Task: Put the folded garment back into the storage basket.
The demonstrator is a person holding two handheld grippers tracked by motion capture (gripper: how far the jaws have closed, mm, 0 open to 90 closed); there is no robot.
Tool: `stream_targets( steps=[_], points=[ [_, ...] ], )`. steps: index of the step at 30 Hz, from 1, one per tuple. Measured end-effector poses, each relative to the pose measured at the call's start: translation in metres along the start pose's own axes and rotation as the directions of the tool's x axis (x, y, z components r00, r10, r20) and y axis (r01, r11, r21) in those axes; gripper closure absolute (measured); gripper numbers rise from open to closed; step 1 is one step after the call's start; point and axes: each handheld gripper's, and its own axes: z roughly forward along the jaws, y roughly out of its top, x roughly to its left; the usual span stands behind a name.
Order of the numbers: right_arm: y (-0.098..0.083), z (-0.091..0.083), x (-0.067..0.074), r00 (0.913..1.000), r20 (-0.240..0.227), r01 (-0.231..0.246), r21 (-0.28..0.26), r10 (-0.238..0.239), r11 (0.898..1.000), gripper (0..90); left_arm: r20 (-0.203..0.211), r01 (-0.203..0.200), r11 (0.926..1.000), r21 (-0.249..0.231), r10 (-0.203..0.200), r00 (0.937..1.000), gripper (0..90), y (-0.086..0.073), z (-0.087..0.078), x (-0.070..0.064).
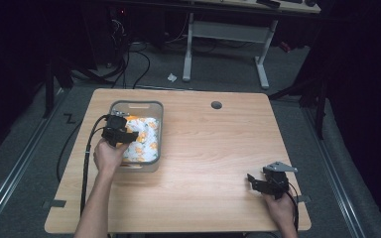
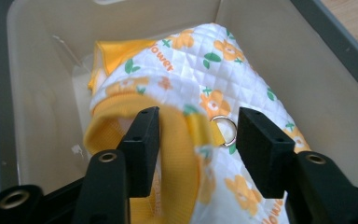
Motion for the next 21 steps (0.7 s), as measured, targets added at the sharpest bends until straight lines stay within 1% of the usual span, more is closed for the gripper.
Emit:
stream_targets(
  steps=[3, 5, 7, 12, 15, 18, 21],
  points=[
    [0.0, 0.0, 0.0, 1.0, 0.0, -0.001, 0.0, 0.001, 1.0, 28.5, 0.009, 0.011, 0.9997, -0.019, -0.011, 0.9999, 45.0, -0.001, -0.003, -0.002],
    [0.0, 0.0, 0.0, 1.0, 0.0, -0.001, 0.0, 0.001, 1.0, 28.5, 0.028, 0.028, 0.999, -0.036, -0.027, 0.9992, 41.8, -0.002, -0.006, -0.003],
    [0.0, 0.0, 0.0, 1.0, 0.0, -0.002, 0.0, 0.002, 1.0, 28.5, 0.034, 0.025, 0.9989, -0.04, -0.023, 0.9991, 39.9, -0.003, -0.008, -0.005],
    [0.0, 0.0, 0.0, 1.0, 0.0, -0.001, 0.0, 0.001, 1.0, 28.5, 0.068, 0.038, 0.9959, -0.083, -0.032, 0.9972, 39.3, -0.003, -0.018, -0.009],
    [0.0, 0.0, 0.0, 1.0, 0.0, 0.001, 0.0, -0.001, 1.0, 28.5, 0.088, 0.05, 0.9944, -0.093, -0.041, 0.9953, 38.9, -0.005, -0.021, -0.01],
    [0.0, 0.0, 0.0, 1.0, 0.0, 0.0, 0.001, 0.0, 1.0, 28.5, 0.091, 0.046, 0.9934, -0.105, -0.036, 0.9952, 38.4, -0.007, -0.025, -0.012],
    [0.0, 0.0, 0.0, 1.0, 0.0, 0.0, 0.001, 0.0, 1.0, 28.5, 0.103, 0.053, 0.9911, -0.122, -0.04, 0.9939, 38.1, -0.008, -0.028, -0.015]
  ],
)
